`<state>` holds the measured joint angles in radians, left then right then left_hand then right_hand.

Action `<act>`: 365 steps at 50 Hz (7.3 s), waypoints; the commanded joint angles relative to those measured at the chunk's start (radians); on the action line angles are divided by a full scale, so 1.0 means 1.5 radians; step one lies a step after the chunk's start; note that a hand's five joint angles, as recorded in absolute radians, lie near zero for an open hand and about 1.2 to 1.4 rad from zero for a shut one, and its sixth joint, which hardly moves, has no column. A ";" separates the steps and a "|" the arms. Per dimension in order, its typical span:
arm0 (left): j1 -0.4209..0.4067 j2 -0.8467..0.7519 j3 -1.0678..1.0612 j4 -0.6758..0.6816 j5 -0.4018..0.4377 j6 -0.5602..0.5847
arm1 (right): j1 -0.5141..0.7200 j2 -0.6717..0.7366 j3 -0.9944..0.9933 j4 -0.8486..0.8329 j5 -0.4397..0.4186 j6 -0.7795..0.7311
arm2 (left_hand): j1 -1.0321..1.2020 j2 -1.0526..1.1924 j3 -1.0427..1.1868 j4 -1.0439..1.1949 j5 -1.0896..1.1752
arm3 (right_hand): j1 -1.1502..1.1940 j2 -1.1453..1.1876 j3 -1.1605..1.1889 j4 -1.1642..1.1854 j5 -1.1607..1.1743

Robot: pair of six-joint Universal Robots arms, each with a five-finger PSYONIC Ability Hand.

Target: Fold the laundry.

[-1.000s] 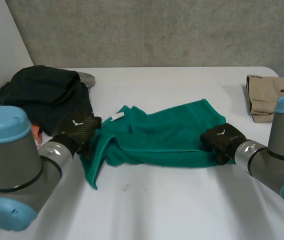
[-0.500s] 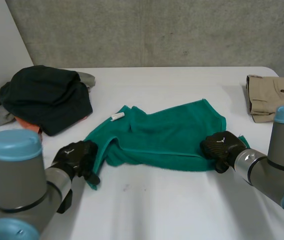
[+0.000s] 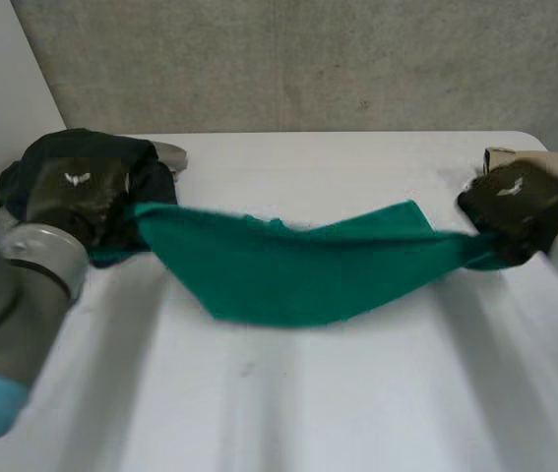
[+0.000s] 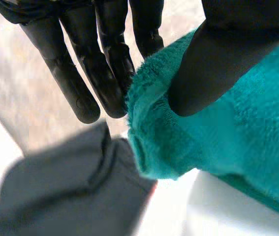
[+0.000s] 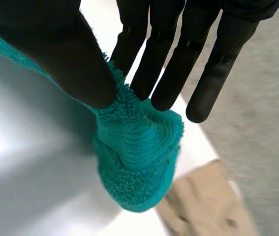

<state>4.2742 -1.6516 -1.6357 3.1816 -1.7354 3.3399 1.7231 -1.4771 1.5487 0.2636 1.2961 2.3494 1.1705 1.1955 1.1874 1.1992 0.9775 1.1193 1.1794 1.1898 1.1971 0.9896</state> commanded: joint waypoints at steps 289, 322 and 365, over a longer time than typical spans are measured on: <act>0.046 -0.317 0.038 0.274 0.093 0.287 | 0.012 0.364 -0.250 -0.110 0.084 0.082 | 0.151 0.134 0.139 0.131 0.163 | 0.185 0.145 0.138 0.133 0.155; 0.034 -0.251 0.038 0.092 0.022 0.424 | -0.059 0.271 -0.072 -0.153 0.115 -0.100 | 0.151 0.134 0.139 0.131 0.163 | 0.185 0.145 0.138 0.133 0.155; 0.011 -0.077 -0.146 0.162 0.060 0.324 | -0.126 0.143 -0.025 0.006 0.061 -0.079 | 0.151 0.134 0.139 0.131 0.163 | 0.185 0.145 0.138 0.133 0.155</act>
<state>4.3183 -1.9205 -1.5680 3.5054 -1.6643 3.8060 1.6292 -1.1770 1.3105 0.0665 1.4181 2.4316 1.1705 1.2013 1.1953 1.2046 0.9922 1.1311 1.1810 1.1928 1.2005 1.0224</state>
